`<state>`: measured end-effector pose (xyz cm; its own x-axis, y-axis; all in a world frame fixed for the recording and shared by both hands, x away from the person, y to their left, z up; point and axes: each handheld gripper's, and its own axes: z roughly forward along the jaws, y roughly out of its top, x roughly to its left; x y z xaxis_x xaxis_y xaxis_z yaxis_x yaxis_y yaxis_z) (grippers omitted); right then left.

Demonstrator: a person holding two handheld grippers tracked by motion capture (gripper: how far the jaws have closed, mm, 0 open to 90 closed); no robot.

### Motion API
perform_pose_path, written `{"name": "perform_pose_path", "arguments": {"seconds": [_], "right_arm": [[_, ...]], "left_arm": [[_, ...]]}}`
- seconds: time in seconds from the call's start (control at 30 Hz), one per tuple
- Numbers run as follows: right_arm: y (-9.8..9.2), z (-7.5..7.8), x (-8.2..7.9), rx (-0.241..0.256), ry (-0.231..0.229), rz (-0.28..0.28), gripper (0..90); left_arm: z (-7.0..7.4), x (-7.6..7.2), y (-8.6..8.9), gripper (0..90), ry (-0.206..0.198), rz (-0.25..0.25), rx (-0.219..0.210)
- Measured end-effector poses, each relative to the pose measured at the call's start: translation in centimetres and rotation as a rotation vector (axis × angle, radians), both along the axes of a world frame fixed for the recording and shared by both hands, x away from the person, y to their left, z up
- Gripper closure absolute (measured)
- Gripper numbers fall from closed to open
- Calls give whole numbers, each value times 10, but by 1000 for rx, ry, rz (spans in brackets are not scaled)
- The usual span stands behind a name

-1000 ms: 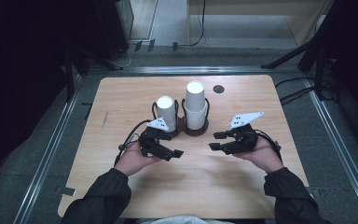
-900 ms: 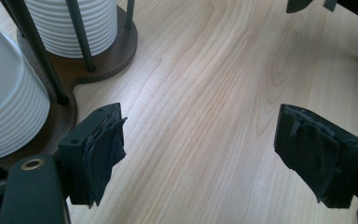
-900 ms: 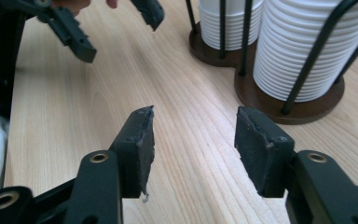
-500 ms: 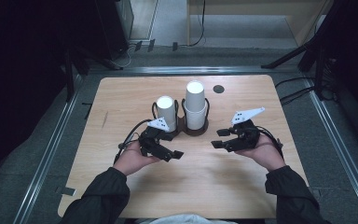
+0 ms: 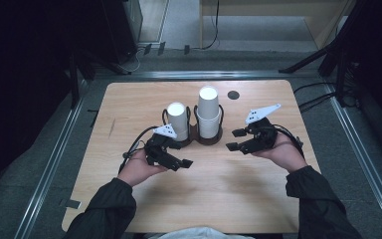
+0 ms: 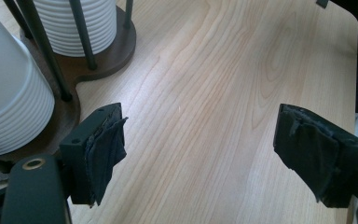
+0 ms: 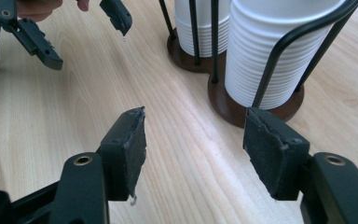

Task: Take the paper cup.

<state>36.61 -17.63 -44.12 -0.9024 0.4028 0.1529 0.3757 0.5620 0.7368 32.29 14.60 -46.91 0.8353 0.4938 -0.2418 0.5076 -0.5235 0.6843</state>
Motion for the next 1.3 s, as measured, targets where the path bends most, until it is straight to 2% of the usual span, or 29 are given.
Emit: {"name": "perform_pose_path", "arguments": {"seconds": [0.27, 0.37, 0.93, 1.3], "right_arm": [[4, 10, 14, -43, -5, 31, 378], [5, 13, 19, -41, 1, 22, 375], [20, 39, 44, -75, -16, 36, 342], [30, 51, 60, -78, -41, 84, 324]], "left_arm": [[-1, 0, 1, 165, -5, -1, -2], [0, 0, 2, 229, -2, -11, -8], [-1, 1, 2, 229, 12, -12, -5], [0, 2, 5, 229, 19, -10, -26]]}}
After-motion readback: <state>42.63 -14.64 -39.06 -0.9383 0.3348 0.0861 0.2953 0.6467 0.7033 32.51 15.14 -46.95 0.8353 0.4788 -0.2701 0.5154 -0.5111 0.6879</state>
